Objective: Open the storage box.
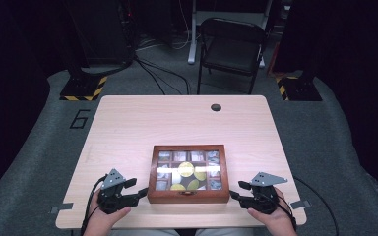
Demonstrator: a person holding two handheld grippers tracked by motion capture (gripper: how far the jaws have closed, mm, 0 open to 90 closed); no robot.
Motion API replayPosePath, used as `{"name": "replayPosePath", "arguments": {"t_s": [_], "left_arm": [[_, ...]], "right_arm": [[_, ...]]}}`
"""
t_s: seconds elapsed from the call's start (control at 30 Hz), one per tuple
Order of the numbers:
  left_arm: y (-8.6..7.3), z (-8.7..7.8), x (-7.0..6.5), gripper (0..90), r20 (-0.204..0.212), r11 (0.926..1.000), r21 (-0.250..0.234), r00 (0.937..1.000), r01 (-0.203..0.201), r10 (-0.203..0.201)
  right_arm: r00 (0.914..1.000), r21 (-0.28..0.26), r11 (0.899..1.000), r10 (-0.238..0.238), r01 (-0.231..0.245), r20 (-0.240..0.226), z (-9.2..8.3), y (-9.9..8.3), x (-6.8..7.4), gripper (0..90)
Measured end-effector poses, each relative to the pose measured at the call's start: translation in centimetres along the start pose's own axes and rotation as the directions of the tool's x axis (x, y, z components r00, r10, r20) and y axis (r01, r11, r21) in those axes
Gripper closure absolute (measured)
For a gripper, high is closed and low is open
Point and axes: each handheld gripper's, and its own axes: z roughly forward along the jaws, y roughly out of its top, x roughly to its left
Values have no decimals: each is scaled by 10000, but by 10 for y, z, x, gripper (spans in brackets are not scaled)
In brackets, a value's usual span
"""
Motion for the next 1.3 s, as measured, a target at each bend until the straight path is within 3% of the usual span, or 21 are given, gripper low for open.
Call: {"name": "replayPosePath", "arguments": {"t_s": [0.3, 0.83, 1.3], "left_arm": [[-8, 4, -7, 419, 191, 9999, 81, 9997, -120, 119], [-17, 12, -13, 447, 495, 9989, 354, 9983, -313, 295], [-21, 19, -20, 505, 548, 9973, 531, 9973, -509, 480]], "right_arm": [[9993, 130, 9993, -353, 355, -137, 8, -6, 7, 482], [9982, 249, 9988, -414, 425, -436, 16, -12, 11, 493], [9965, 464, 9969, -611, 638, -577, 20, -14, 13, 570]]}}
